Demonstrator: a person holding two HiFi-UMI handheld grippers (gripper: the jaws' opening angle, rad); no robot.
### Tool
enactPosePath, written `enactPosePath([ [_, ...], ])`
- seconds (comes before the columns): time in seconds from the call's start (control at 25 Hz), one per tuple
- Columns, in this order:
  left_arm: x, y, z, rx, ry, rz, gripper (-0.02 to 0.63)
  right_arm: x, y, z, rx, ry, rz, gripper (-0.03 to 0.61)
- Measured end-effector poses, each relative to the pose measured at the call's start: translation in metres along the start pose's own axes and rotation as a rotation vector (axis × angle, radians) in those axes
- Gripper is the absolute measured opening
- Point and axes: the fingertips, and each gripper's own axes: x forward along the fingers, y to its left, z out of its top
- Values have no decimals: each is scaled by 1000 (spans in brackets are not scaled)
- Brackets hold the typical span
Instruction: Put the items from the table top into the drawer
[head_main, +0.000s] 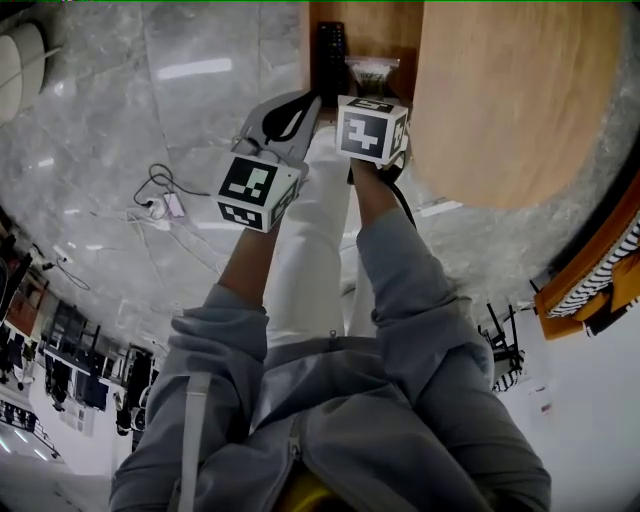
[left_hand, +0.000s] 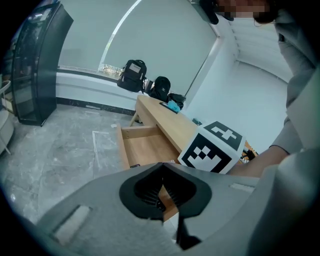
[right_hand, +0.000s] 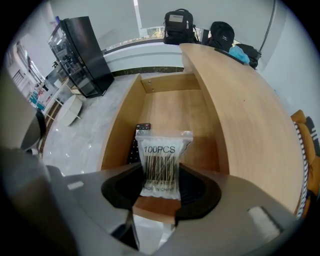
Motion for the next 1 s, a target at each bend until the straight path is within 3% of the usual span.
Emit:
enactPosePath([
  [0.56, 0, -10, 4, -7, -3, 6, 5, 32, -1, 6, 11, 47, 37, 207],
  [0.6, 0, -10, 3, -6, -3, 7, 5, 32, 2, 4, 10, 52, 50, 243],
  [0.68, -1, -12, 3, -7, -1, 9, 5, 27, 11, 0, 19, 54, 86, 386],
  [0.88, -12, -23, 16, -2, -16, 25, 5, -21, 23, -13, 64, 28, 144, 388],
  [1.0, -23, -38, 30, 15, -26, 25, 5, -58, 19, -23, 71, 14, 151, 346],
])
